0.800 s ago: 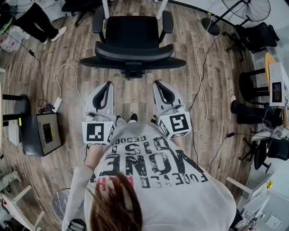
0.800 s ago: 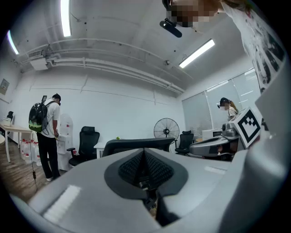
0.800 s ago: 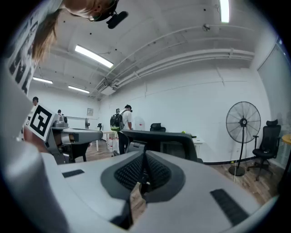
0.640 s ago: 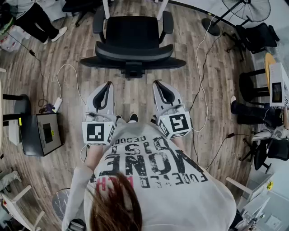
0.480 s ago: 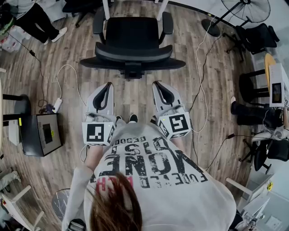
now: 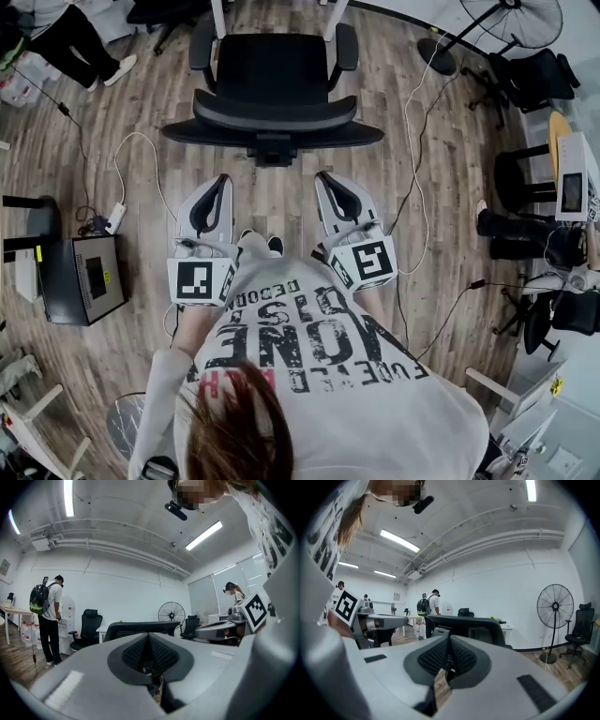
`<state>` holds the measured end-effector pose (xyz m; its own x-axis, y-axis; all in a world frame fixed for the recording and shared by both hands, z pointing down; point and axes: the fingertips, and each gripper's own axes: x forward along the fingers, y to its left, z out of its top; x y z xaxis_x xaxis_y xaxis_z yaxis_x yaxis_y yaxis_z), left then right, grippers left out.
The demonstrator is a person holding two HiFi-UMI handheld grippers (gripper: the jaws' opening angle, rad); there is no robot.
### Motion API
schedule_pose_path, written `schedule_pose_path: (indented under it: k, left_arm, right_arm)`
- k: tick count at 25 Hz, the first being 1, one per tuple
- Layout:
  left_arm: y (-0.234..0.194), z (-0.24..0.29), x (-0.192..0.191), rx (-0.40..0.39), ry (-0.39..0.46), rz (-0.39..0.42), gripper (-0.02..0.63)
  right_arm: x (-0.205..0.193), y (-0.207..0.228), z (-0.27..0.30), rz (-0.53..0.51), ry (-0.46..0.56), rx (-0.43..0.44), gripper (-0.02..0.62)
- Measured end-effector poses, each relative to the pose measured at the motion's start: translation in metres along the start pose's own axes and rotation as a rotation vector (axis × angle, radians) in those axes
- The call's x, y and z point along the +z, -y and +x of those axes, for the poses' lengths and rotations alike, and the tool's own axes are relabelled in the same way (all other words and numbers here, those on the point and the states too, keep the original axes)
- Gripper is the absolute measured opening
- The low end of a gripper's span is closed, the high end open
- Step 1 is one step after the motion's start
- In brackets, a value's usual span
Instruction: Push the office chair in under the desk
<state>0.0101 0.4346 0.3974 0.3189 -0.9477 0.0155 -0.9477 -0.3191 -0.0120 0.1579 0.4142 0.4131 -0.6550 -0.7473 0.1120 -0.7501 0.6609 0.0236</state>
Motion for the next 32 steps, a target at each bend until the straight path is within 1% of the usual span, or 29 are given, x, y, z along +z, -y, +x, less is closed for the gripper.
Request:
schedule_pose_path:
  k: [6, 8, 12, 15, 19, 23, 26, 29, 32]
  left_arm:
    - [-0.018, 0.012, -0.006, -0.006, -0.009, -0.013, 0.013]
    - [-0.029, 0.02, -0.009, -0.02, -0.013, -0.019, 0.013]
    - [-0.067, 0.047, -0.015, -0.062, -0.032, -0.028, 0.012]
    - [-0.08, 0.056, -0.017, -0.085, -0.044, -0.021, 0.012]
    - [-0.085, 0.065, -0.025, -0.123, -0.056, -0.016, 0.012]
    - [-0.08, 0.072, -0.03, -0.169, -0.079, -0.009, 0.013]
    - [-0.075, 0.074, -0.03, -0.191, -0.093, 0.01, 0.014]
    - [-0.073, 0.074, -0.031, -0.195, -0.102, 0.026, 0.013]
    - [-0.078, 0.072, -0.033, -0.181, -0.11, 0.031, 0.012]
  right_arm:
    - [-0.005, 0.004, 0.012, 0.014, -0.019, -0.019, 0.023]
    - [-0.01, 0.006, 0.023, 0.02, -0.036, -0.032, 0.023]
    - [-0.011, 0.012, 0.061, 0.028, -0.072, -0.054, 0.023]
    - [-0.015, 0.016, 0.069, 0.045, -0.09, -0.093, 0.023]
    - [-0.026, 0.02, 0.07, 0.05, -0.119, -0.153, 0.023]
    - [-0.029, 0.018, 0.071, 0.057, -0.138, -0.165, 0.023]
    - [-0.031, 0.02, 0.069, 0.035, -0.16, -0.176, 0.023]
    - [-0.029, 0.024, 0.069, 0.023, -0.166, -0.18, 0.023]
    - [-0.029, 0.025, 0.072, 0.015, -0.172, -0.172, 0.023]
